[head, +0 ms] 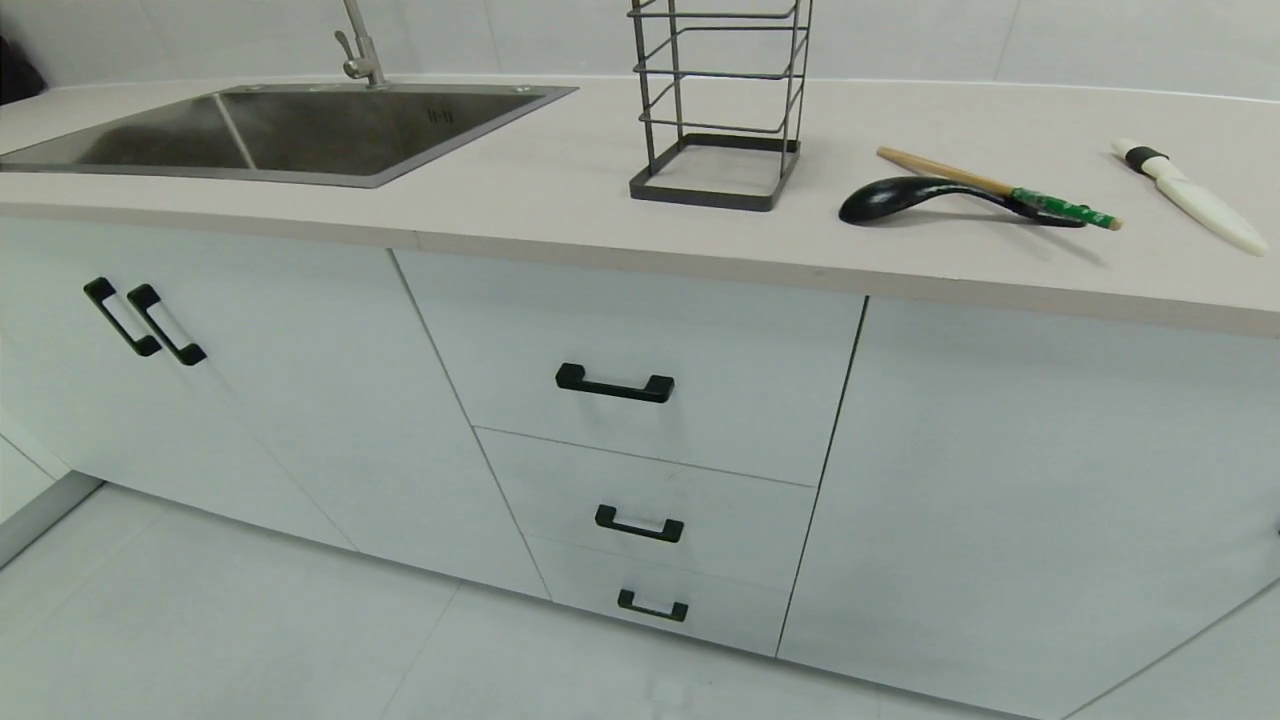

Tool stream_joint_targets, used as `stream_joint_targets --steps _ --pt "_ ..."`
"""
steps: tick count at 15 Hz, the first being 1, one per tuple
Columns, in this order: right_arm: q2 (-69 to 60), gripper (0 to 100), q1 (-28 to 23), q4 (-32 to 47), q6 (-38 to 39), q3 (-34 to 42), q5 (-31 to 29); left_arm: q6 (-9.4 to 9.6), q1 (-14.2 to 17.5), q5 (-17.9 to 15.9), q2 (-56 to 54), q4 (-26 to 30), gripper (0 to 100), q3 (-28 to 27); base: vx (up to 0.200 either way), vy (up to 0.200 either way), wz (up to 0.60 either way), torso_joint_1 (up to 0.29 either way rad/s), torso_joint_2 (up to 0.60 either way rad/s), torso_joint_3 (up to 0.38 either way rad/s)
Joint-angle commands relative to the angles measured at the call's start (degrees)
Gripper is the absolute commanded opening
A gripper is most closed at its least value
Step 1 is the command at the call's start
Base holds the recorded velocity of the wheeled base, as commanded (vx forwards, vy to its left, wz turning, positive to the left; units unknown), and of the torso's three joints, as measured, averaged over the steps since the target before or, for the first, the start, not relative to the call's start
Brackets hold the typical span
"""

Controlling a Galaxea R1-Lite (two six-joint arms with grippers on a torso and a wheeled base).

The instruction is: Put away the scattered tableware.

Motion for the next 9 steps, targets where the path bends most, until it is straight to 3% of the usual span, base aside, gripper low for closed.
stream_joint_targets --steps 1,9 --pt "0.07 0 -0.02 0.00 -0.04 0.00 0.00 -0.02 0.02 0.08 0.00 -0.02 100 0.00 0.000 0.000 0.00 0.000 0.00 0.000" --pt "0.07 0 -0.02 0.00 -0.04 0.00 0.09 -0.02 0.02 0.08 0.00 -0.02 100 0.00 -0.200 0.000 0.00 0.003 0.00 0.002"
